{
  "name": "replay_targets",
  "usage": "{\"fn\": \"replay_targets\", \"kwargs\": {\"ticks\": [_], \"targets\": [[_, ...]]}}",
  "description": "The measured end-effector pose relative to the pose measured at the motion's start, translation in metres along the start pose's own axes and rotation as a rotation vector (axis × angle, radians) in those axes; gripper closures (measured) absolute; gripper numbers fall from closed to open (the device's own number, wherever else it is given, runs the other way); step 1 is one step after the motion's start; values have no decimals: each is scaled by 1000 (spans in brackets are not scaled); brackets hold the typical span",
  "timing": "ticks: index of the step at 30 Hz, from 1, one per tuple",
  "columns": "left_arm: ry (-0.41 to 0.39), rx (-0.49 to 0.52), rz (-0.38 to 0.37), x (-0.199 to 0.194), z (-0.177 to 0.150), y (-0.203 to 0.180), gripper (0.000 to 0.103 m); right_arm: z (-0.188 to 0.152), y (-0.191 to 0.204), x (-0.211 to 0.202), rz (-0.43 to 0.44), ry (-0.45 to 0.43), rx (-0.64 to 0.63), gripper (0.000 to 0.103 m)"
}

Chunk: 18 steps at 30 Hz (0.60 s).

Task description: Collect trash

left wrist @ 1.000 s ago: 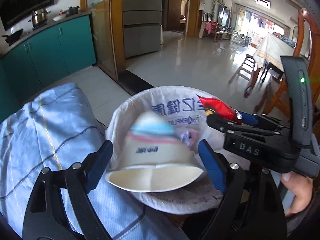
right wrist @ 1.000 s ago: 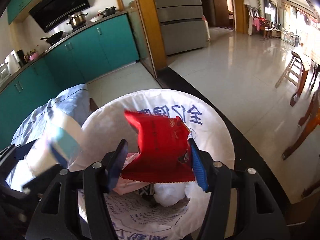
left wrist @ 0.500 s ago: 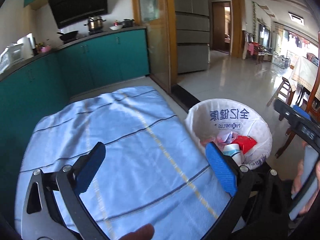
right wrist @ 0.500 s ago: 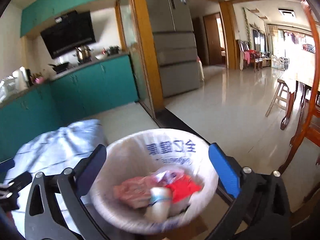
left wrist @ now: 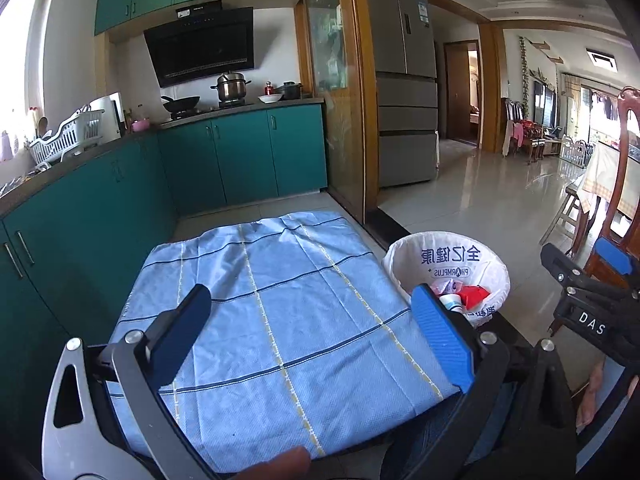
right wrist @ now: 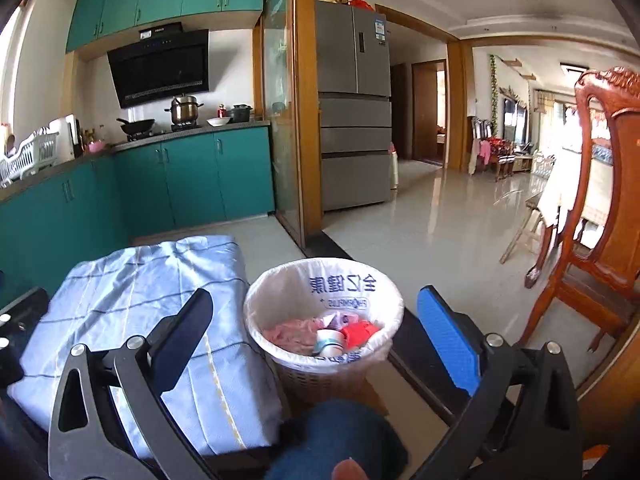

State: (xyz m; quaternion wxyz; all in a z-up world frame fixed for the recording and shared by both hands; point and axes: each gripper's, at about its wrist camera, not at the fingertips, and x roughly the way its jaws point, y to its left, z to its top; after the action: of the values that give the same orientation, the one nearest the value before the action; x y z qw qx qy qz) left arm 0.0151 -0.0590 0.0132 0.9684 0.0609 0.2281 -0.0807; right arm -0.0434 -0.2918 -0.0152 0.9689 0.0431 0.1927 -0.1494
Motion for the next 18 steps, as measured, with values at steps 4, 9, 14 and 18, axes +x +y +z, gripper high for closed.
{"fn": "replay_targets", "kwargs": {"ticks": [4, 9, 14, 18], "targets": [[-16, -12, -5, -11, 0, 8, 3, 3, 7, -15, -5, -28, -19, 3], [-27, -39, 6, -21, 1, 15, 3, 2, 18, -25, -22, -44, -65, 3], [-31, -38, 8, -27, -1, 16, 3, 3, 20, -29, -20, -52, -63, 3], [-29, -36, 6, -25, -1, 16, 3, 2, 19, -33, -21, -61, -63, 3]]}}
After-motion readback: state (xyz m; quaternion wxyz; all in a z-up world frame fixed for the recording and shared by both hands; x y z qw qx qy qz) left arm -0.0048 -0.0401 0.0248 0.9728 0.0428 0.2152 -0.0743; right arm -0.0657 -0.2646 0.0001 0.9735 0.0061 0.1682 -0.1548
